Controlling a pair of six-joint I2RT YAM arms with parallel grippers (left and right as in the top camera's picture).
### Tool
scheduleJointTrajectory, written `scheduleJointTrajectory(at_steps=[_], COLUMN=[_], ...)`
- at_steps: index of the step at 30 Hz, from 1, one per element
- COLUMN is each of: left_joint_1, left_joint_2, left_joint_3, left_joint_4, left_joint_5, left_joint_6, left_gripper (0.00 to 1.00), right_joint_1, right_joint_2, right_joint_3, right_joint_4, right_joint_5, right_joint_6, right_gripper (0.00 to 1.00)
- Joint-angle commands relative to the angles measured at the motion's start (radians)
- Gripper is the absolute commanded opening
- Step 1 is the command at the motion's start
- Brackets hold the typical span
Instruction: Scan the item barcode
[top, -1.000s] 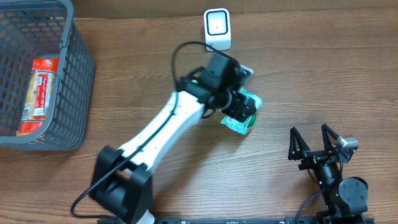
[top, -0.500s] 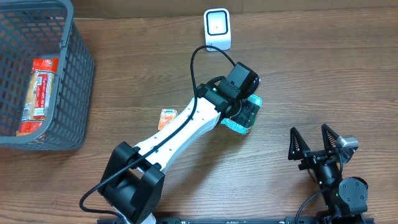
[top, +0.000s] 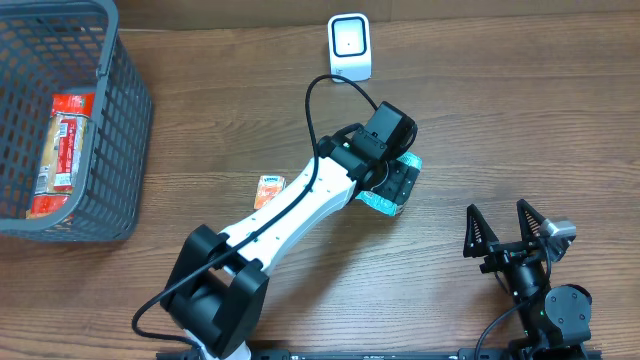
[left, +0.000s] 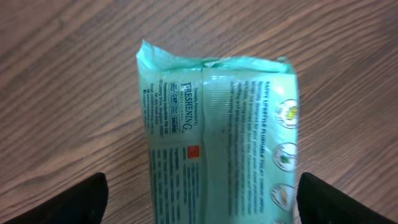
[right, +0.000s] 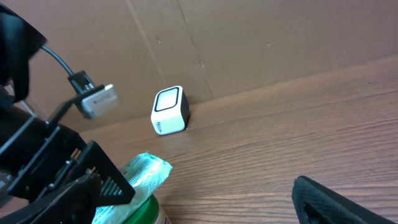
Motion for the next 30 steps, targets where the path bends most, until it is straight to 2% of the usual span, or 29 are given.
scheduleJointTrajectory(at_steps=[1, 2, 5, 7, 11, 14, 19, 25, 30], left_joint_1=[-0.003, -0.003, -0.002, 0.002, 0.008, 0.009, 0.029, 0.059, 0.053], left_joint_2=[0.058, 0.067, 0.064, 0.057, 0.027, -0.014, -0.057, -0.047, -0.018], left_joint_3=[-0.005, -0.005, -0.001, 0.009, 0.028, 0.029, 0.029, 0.011, -0.059], left_joint_4=[0.004, 0.003, 0.005, 0.002, 0.000, -0.024, -0.142, -0.277, -0.219], left_joint_5=[0.022, 0.022, 0.019, 0.019, 0.012, -0.056, -0.197, -0.207, -0.189], left_joint_6=[-0.024, -0.024, -0.020, -0.020, -0.021, -0.034, -0.157, -0.269, -0.317], left_gripper=[0.80, 0.74, 0.47, 0.41, 0.39, 0.39, 0.38, 0.37, 0.34], right_joint_1=[-0.003, -0.003, -0.003, -0.003, -0.003, -0.003, -0.003, -0.003, -0.003], right_joint_2=[-0.005, -0.005, -0.005, -0.005, -0.005, -0.005, -0.005, -0.005, -0.005], right_joint_3=[-0.010, -0.010, -0.010, -0.010, -0.010, -0.010, -0.010, -0.010, -0.010], right_joint_4=[0.006, 0.006, 0.006, 0.006, 0.006, 0.006, 0.006, 0.006, 0.006], right_joint_5=[0.001, 0.002, 0.001, 0.001, 0.002, 0.002, 0.002, 0.002, 0.002], right_joint_6=[-0.006, -0.006, -0.006, -0.006, -0.006, -0.006, -0.006, -0.006, -0.006], right_gripper=[1.00, 1.00, 1.00, 1.00, 1.00, 1.00, 1.00, 1.00, 1.00])
